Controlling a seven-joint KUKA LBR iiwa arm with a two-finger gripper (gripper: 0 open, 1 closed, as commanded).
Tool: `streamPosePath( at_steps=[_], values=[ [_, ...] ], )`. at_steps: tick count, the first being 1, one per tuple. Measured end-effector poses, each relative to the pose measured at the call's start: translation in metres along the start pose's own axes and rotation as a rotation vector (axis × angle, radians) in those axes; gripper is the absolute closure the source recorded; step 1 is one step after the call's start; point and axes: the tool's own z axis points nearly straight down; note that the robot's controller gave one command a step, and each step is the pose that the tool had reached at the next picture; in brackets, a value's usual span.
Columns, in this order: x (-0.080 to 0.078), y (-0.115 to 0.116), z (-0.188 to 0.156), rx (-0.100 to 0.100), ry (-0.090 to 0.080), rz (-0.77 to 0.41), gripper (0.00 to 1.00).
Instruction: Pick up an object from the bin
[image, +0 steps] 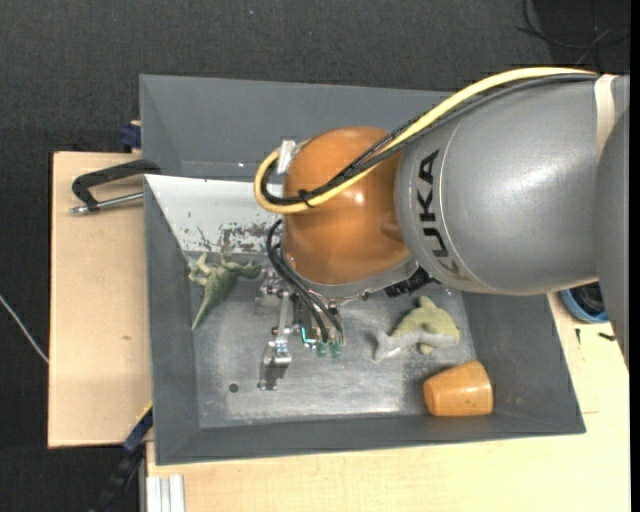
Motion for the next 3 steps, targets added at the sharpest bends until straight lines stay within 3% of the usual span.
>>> streamPosePath(
  at_steps=[1, 2, 3],
  values=[
    [-0.1, 0.017, -0.015, -0.006, -0.019, 0.079, 0.0],
    [-0.114, 0.018, 0.109, -0.004, -0.016, 0.118, 0.0],
    [-0.109, 0.035, 0.081, -0.004, -0.016, -0.13, 0.0]
  ],
)
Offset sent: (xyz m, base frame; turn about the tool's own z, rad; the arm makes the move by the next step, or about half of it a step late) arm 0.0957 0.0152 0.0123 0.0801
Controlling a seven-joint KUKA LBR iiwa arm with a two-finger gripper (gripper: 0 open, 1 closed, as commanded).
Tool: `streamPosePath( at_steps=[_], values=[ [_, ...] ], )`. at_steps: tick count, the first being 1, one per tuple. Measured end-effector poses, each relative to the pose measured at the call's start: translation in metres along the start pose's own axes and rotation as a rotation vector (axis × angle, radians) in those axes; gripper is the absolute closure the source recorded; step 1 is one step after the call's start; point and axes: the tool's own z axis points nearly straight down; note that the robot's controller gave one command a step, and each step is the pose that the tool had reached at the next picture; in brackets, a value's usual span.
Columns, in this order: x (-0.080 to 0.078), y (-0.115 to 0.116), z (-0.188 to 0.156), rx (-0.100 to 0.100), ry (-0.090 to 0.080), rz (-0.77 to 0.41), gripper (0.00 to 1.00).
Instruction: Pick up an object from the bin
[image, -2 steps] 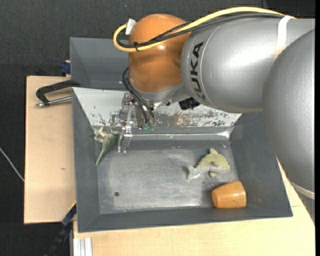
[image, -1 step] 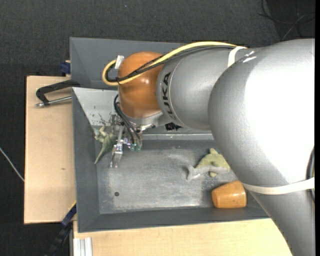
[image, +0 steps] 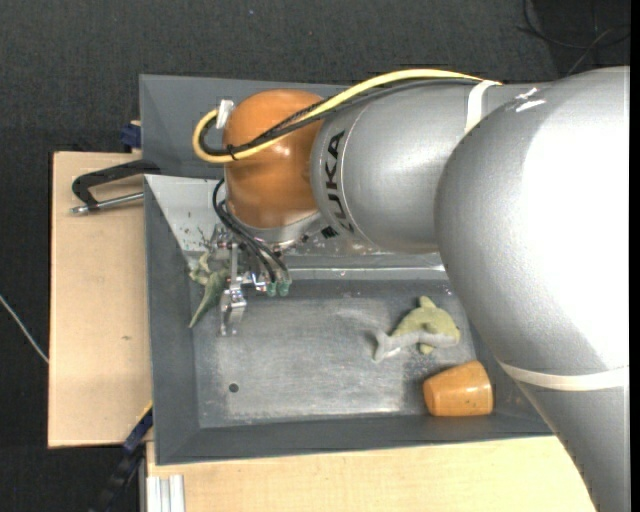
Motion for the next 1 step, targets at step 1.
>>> streamPosePath(
  at_steps=[1],
  values=[
    [-0.0019, -0.0011, 0.0247, -0.003, -0.012, -0.329, 0.0]
  ],
)
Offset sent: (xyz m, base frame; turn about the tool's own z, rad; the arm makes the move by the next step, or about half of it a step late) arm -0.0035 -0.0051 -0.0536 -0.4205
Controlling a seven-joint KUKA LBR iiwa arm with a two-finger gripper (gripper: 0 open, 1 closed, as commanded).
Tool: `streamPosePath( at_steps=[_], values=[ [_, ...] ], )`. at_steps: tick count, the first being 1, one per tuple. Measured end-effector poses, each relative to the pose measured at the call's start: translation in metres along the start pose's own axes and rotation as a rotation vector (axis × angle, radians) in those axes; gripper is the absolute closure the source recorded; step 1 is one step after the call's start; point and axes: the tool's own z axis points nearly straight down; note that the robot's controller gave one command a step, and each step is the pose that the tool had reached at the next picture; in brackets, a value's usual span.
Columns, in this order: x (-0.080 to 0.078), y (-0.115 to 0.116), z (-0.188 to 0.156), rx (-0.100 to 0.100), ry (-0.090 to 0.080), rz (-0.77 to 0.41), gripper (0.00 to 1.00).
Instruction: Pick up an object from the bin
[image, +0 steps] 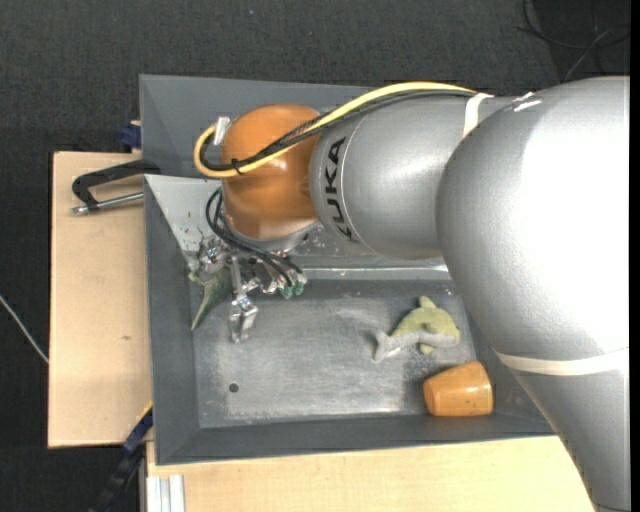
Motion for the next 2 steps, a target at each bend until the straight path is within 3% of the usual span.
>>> streamPosePath(
  at_steps=[1, 2],
  values=[
    [-0.007, -0.004, 0.008, 0.005, -0.01, -0.291, 0.0],
    [0.0, -0.002, 0.018, -0.003, 0.012, -0.291, 1.0]
  ],
)
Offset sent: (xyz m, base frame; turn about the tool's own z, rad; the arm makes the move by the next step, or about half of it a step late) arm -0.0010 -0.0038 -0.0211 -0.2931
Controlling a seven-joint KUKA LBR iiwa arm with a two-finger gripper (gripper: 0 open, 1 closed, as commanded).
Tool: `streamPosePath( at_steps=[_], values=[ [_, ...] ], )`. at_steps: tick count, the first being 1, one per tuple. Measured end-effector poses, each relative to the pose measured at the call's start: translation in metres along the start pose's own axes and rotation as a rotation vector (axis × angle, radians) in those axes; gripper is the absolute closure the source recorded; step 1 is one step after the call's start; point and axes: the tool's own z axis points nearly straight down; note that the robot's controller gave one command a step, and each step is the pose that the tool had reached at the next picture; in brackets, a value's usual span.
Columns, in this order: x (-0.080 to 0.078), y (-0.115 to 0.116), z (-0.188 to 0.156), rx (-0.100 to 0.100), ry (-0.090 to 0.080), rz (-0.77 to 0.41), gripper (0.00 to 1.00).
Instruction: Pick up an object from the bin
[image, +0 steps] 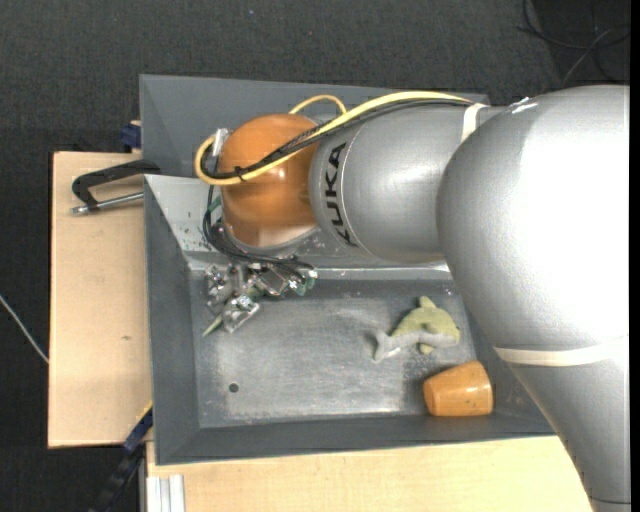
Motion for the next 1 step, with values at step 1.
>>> streamPosePath(
  at_steps=[1],
  values=[
    [0.0089, 0.0113, -0.1567, 0.004, -0.004, -0.216, 1.0]
  ],
)
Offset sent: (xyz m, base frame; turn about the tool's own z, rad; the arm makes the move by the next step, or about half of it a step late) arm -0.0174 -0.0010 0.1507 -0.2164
